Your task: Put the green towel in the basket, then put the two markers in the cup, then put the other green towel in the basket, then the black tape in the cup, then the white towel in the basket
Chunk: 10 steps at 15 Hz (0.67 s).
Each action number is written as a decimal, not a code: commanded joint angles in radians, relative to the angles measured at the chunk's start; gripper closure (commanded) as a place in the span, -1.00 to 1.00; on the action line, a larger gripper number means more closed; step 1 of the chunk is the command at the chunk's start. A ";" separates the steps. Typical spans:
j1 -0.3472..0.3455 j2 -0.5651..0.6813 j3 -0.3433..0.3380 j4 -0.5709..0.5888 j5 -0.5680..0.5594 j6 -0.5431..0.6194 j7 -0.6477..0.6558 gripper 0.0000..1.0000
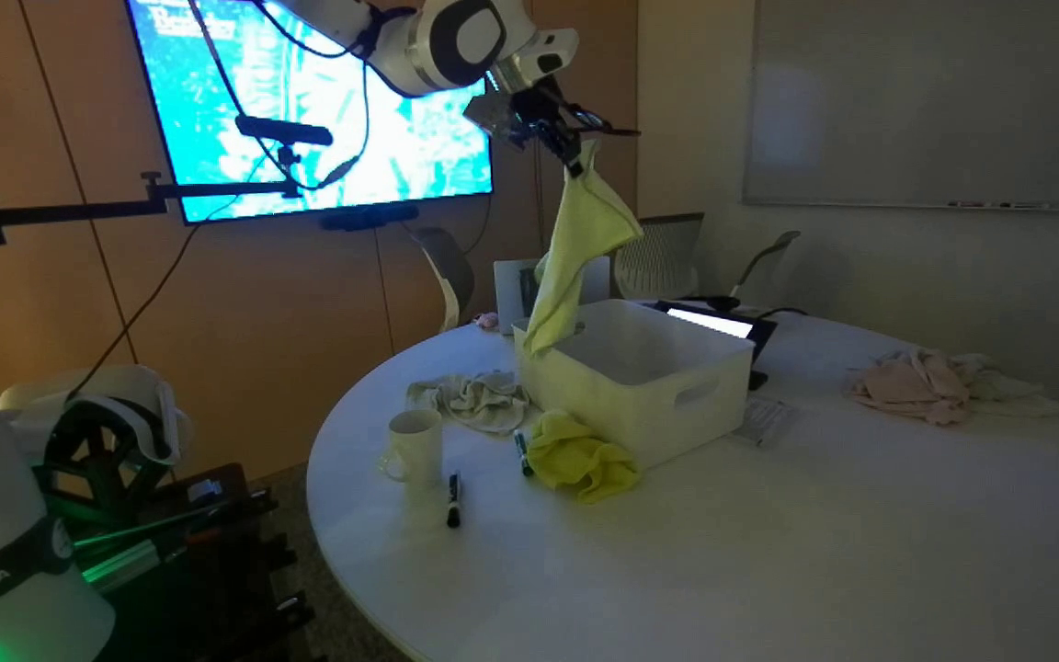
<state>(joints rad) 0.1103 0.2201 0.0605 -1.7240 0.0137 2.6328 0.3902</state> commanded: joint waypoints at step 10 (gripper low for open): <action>0.054 0.112 -0.139 0.134 -0.185 0.061 0.291 0.07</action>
<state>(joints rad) 0.1390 0.2998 -0.0386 -1.6479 -0.0963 2.7685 0.6510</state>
